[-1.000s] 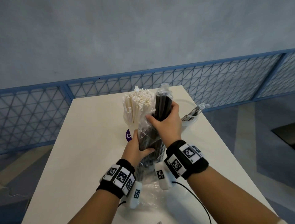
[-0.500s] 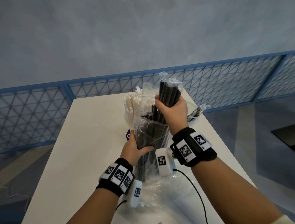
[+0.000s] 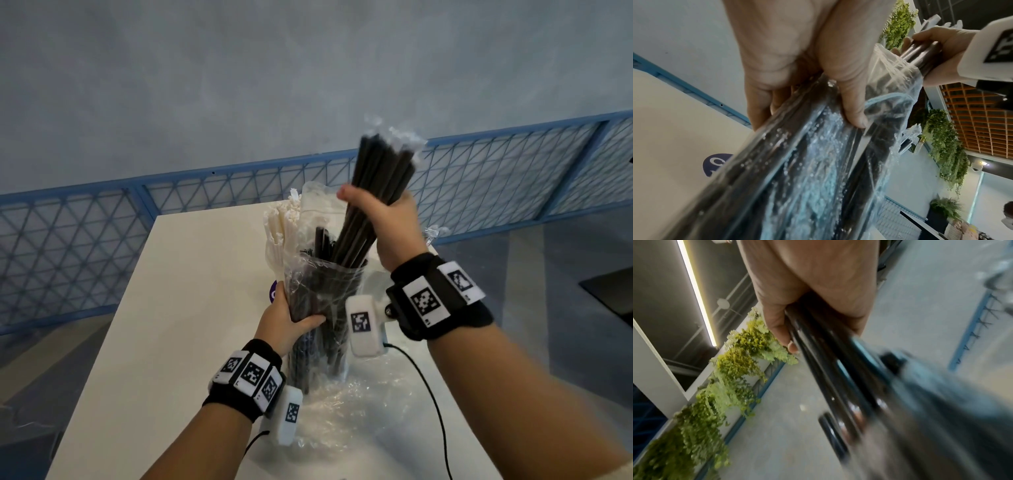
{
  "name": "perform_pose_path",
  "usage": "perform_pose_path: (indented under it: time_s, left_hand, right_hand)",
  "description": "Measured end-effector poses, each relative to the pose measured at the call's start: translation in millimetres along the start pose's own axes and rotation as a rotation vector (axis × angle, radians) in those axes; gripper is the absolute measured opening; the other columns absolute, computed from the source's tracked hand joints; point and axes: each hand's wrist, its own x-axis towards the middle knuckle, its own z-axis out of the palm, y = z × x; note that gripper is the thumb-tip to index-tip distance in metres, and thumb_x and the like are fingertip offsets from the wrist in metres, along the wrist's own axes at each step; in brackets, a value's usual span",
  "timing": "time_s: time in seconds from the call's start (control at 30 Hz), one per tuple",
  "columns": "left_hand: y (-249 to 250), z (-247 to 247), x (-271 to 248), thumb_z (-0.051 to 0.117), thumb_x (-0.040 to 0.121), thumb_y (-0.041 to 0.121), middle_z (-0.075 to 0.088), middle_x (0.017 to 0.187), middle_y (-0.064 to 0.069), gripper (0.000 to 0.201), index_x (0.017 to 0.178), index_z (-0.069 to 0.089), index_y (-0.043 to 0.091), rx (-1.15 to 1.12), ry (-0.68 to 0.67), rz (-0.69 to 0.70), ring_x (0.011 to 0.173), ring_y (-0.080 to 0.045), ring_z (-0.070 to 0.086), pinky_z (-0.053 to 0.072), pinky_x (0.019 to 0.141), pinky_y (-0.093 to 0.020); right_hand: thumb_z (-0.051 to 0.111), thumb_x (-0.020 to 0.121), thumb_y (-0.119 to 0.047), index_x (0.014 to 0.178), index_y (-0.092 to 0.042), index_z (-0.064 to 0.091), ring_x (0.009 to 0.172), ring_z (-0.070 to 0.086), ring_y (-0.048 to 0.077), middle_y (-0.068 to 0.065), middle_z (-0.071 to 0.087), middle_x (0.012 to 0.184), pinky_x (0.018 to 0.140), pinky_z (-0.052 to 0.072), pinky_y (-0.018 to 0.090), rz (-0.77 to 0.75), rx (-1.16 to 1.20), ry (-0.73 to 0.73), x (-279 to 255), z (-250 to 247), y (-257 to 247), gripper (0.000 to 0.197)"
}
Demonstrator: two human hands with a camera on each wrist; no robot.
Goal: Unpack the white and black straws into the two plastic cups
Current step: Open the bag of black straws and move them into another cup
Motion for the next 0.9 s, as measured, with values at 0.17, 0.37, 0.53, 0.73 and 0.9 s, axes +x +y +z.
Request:
perform_pose_path:
  time_s: [0.17,0.37,0.53,0.73,0.9]
  left_hand:
    - [-1,-1,-3,0.078,0.072,0.022,0.055,0.111,0.007,0.073,0.129,0.032,0.021,0.0,0.028,0.007,0.102,-0.012,0.053,0.039,0.085,-0.022]
    - [0,-1,-4,0.078,0.072,0.022,0.055,0.114,0.007,0.077,0.134,0.032,0.019,-0.002,0.045,0.001,0.103,-0.01,0.053,0.039,0.086,-0.022]
    - [0,-2,-7,0.078,0.072,0.02,0.054,0.113,0.008,0.075,0.133,0.034,0.019,-0.001,0.063,0.001,0.104,-0.011,0.052,0.039,0.085,-0.022]
    - [1,-2,-8,0.078,0.072,0.021,0.054,0.112,0.007,0.074,0.133,0.036,0.017,0.04,0.076,0.009,0.102,-0.012,0.051,0.039,0.084,-0.022]
    - [2,-2,-8,0.078,0.072,0.019,0.056,0.111,0.005,0.073,0.132,0.037,0.016,0.049,0.08,0.003,0.101,-0.013,0.052,0.039,0.086,-0.024]
  right_hand:
    - [0.066,0.08,-0.001,0.078,-0.008,0.061,0.066,0.063,0.015,0.004,0.064,0.068,0.065,0.053,0.03,-0.013,0.318,0.128,20,-14,-27,0.009]
    - [0.066,0.081,-0.001,0.08,-0.002,0.063,0.061,0.064,0.012,0.005,0.066,0.066,0.064,0.054,0.029,0.13,0.55,0.282,28,-33,-20,0.003]
    - [0.062,0.083,0.001,0.075,-0.003,0.061,0.06,0.063,0.014,0.008,0.063,0.072,0.056,0.055,0.026,0.242,0.705,0.365,35,-55,-10,0.009]
    - [0.063,0.081,0.0,0.072,-0.007,0.064,0.063,0.065,0.013,0.003,0.064,0.076,0.056,0.054,0.027,0.286,0.729,0.454,40,-82,0,0.011]
    - [0.064,0.077,0.003,0.07,-0.006,0.064,0.055,0.061,0.014,0.004,0.062,0.074,0.053,0.051,0.023,0.19,0.532,0.617,44,-99,-12,0.011]
